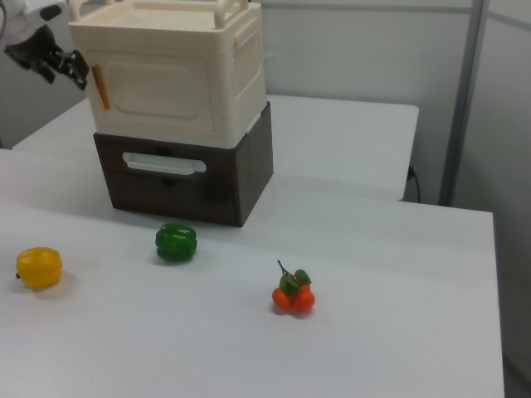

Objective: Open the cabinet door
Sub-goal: 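Move the gripper down toward the orange handle of the cream cabinet door, then close the gripper around the orange door handle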

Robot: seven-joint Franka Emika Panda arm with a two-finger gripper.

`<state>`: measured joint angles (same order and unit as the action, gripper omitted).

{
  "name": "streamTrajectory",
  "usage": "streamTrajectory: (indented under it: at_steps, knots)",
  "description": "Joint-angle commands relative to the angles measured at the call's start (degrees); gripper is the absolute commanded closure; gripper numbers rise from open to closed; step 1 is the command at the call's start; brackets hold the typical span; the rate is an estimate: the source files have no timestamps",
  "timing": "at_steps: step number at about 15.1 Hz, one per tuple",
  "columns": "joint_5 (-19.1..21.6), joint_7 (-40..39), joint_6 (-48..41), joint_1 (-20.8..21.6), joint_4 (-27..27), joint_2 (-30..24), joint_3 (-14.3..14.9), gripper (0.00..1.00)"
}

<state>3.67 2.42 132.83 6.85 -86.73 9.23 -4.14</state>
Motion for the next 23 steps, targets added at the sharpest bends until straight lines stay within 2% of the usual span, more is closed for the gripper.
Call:
streamTrajectory:
  at_steps: [1, 3, 4, 7, 13, 16, 18, 20, 21, 23]
  knots:
    - [1.3, -1.2, 7.9, -0.8, 0.6, 2.7, -1.1, 0.32]
    - [0.9, -1.4, 13.1, -0.7, -0.1, 3.8, -1.1, 0.34]
    - [0.6, -1.4, 15.4, -0.6, -0.1, 4.6, -1.1, 0.40]
    - [0.4, -1.4, 21.4, -0.4, -0.2, 6.7, -1.3, 0.44]
    - [-2.3, -1.4, 26.6, -0.5, -0.2, 9.7, -1.5, 0.52]
    - [-4.0, -1.3, 29.2, -0.8, -0.2, 10.9, -2.6, 0.67]
    - [-5.0, -1.3, 29.5, -0.8, -0.2, 11.3, -2.7, 0.71]
    - [-5.4, -1.4, 29.6, -0.9, -0.2, 11.5, -2.8, 0.92]
    - [-5.3, -1.4, 29.6, -0.9, -0.2, 11.5, -2.8, 0.98]
    - [-5.3, -1.3, 29.6, -1.0, -0.5, 11.2, -2.8, 1.00]
